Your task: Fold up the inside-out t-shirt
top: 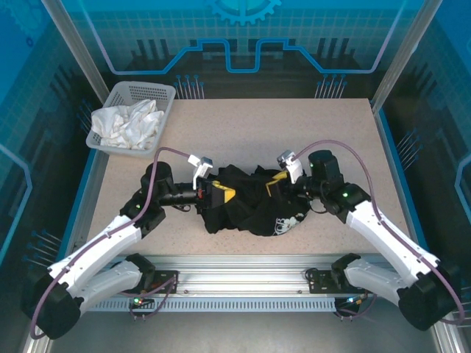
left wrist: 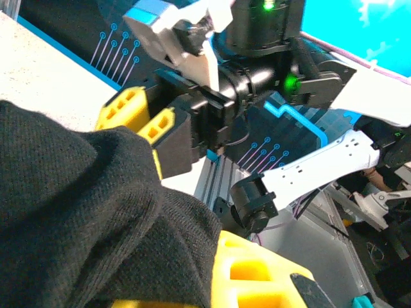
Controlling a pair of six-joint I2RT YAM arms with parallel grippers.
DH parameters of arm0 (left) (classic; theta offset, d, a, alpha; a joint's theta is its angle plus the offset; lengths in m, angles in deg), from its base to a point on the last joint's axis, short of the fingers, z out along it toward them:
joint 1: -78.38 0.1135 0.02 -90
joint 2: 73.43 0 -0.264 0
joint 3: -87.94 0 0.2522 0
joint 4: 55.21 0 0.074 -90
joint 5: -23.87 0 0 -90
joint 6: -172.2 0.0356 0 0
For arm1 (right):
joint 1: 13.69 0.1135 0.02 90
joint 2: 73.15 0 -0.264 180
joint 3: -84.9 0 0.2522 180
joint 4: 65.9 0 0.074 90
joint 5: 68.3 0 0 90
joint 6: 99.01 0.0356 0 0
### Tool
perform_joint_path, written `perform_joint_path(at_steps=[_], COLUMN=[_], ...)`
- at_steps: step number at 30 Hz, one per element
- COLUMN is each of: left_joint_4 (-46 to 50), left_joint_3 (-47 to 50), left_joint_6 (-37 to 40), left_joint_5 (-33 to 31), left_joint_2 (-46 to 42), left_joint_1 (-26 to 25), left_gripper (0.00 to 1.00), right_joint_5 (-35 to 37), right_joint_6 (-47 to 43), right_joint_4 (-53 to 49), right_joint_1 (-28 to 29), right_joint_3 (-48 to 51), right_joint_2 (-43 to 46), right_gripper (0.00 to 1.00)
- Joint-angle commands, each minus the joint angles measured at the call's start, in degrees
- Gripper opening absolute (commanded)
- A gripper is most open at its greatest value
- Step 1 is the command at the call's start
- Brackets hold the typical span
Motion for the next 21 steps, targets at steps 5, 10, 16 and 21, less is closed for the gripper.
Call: perform_joint_path(at_steps=[5,10,16,21], left_joint_4=[2.84,3.19,3.25,3.44], left_joint_3=[-2.54,-2.78,-2.88,-2.8], left_joint_6=[4.01,3.94,3.98,3.96], left_joint_5=[-1.37,-1.3,-1.27,-1.21], left_joint_2=[-0.61,-0.2,0.0,-0.01], left_joint_1=[0.74,0.8,0.78,0.75], left_gripper=[0.0,0.0,0.0,0.0], right_joint_5=[11.57,7.48,5.31,4.82], right_joint_6=[-4.95,-6.93,-7.39,-8.22], right_joint_4=[-4.83,-2.0,1.53,3.95], right_joint_1=[7.65,13.26,15.43,15.51], right_joint_3=[-1.2,-0.9,-3.59,-3.76], right_joint_2=[8.49,7.51,-1.43,-5.56], right_gripper=[0.38,0.25,0.24,0.28])
